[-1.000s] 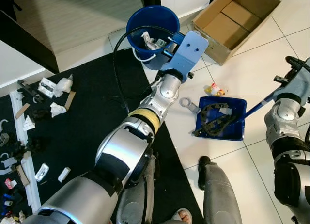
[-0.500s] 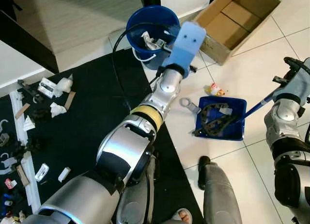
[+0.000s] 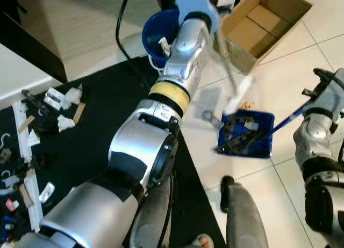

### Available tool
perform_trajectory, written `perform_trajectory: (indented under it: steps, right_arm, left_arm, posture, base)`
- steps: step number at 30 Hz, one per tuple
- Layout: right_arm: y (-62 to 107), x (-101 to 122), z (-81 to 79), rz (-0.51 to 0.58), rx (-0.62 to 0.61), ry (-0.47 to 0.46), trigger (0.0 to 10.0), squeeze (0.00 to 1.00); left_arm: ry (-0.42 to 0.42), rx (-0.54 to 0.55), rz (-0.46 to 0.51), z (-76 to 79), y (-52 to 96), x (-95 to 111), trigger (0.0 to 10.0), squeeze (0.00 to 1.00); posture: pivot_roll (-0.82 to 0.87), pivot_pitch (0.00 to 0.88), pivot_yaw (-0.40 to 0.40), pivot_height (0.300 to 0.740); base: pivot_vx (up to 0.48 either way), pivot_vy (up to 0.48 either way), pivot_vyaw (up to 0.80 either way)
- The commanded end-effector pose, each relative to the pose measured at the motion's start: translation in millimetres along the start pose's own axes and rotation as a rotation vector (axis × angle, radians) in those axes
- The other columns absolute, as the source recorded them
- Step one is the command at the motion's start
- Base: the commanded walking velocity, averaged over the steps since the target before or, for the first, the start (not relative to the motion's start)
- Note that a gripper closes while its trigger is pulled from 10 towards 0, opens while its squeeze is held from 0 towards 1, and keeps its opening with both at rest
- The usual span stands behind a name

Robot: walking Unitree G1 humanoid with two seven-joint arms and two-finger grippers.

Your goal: Sweep floor

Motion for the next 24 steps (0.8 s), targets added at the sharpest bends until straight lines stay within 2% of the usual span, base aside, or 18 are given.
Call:
perform_trajectory:
  steps: [1,3,4,5,6,7,8,10,11,12,16,18,21,24]
  right_arm:
    - [32.5,-71.7,20.4,-0.28,-0.001,0.161,10.0,0.0]
    - [31.2,-69.9,17.2,-0.274,0.009,0.158,10.0,0.0]
    - [30.8,-69.1,16.5,-0.271,0.009,0.154,10.0,0.0]
    - [30.7,-68.8,16.2,-0.27,0.009,0.152,10.0,0.0]
    - [30.7,-68.8,16.2,-0.27,0.009,0.152,10.0,0.0]
    - [30.0,-67.7,16.1,-0.267,0.004,0.142,10.0,0.0]
    - [29.4,-67.0,16.1,-0.265,0.001,0.136,10.0,0.0]
    - [26.6,-63.2,15.1,-0.256,-0.002,0.124,10.0,0.0]
    - [25.7,-62.2,15.0,-0.254,-0.002,0.121,10.0,0.0]
    - [25.7,-62.2,15.0,-0.254,-0.002,0.121,10.0,0.0]
    - [20.9,-56.2,11.0,-0.244,0.002,0.109,10.0,0.0]
    - [18.9,-52.9,7.4,-0.237,0.004,0.098,10.0,0.0]
    - [17.5,-49.7,3.1,-0.226,0.009,0.082,10.0,0.0]
    - [14.8,-43.7,-1.2,-0.204,0.007,0.053,10.0,0.0]
  left_arm:
    - [0.082,-0.424,0.063,163.7,33.0,9.5,10.0,0.0]
    - [-0.091,-0.41,0.032,120.0,32.1,-21.7,10.0,0.0]
    - [-0.173,-0.384,0.012,90.0,33.2,-36.8,10.0,0.0]
    - [-0.222,-0.368,0.001,71.7,35.1,-45.3,10.0,0.0]
    - [-0.222,-0.368,0.001,71.7,35.1,-45.3,10.0,0.0]
    - [-0.268,-0.329,-0.026,44.5,37.8,-55.6,10.0,0.0]
    - [-0.289,-0.303,-0.049,27.4,40.0,-61.7,10.0,0.0]
    - [-0.306,-0.241,-0.087,-16.3,46.9,-68.9,10.0,0.0]
    - [-0.309,-0.225,-0.098,-28.2,49.8,-70.7,10.0,0.0]
    - [-0.309,-0.225,-0.098,-28.2,49.8,-70.7,10.0,0.0]
    - [-0.357,-0.097,-0.128,-86.3,71.4,-80.0,10.0,0.0]
    - [-0.391,-0.06,-0.146,-106.0,82.2,-85.1,10.0,0.0]
    - [-0.412,-0.027,-0.164,-124.0,93.7,-89.9,10.0,0.0]
    - [-0.437,0.107,-0.227,-165.2,116.5,-98.3,10.0,0.0]
  posture:
    - [0.06,0.266,0.099,0.74]
    - [0.05,0.249,0.091,0.74]
    - [0.05,0.226,0.086,0.74]
    - [0.04,0.218,0.083,0.74]
    - [0.04,0.218,0.083,0.74]
    - [0.04,0.194,0.075,0.74]
    - [0.04,0.189,0.073,0.74]
    - [0.04,0.167,0.052,0.74]
    - [0.04,0.158,0.047,0.74]
    - [0.04,0.158,0.047,0.74]
    - [0.04,0.096,0.026,0.74]
    - [0.04,0.088,0.019,0.74]
    - [0.04,0.069,0.017,0.74]
    - [0.04,0.046,0.013,0.74]
  base:
    - [0.0,0.0,0.0]
    - [0.0,0.0,0.0]
    - [0.0,0.0,0.0]
    - [0.0,0.0,0.0]
    - [0.0,0.0,0.0]
    - [0.0,0.0,0.0]
    - [0.0,0.0,0.0]
    - [0.0,0.0,0.0]
    - [0.0,0.0,0.0]
    - [0.0,0.0,0.0]
    - [0.0,0.0,0.0]
    - [0.0,0.0,0.0]
    - [0.0,0.0,0.0]
    - [0.0,0.0,0.0]
Point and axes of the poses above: a point about 5 cm out from each wrist's last joint towards the gripper, its own y axis pointing back from the gripper into the wrist, its own x axis along the axis of the wrist's last joint, z = x × y, the point moved 4 cm from there along -y, pointing out of the wrist towards the gripper, and after that the axes turned 7 degrees about -y, right-handed, at the moved point
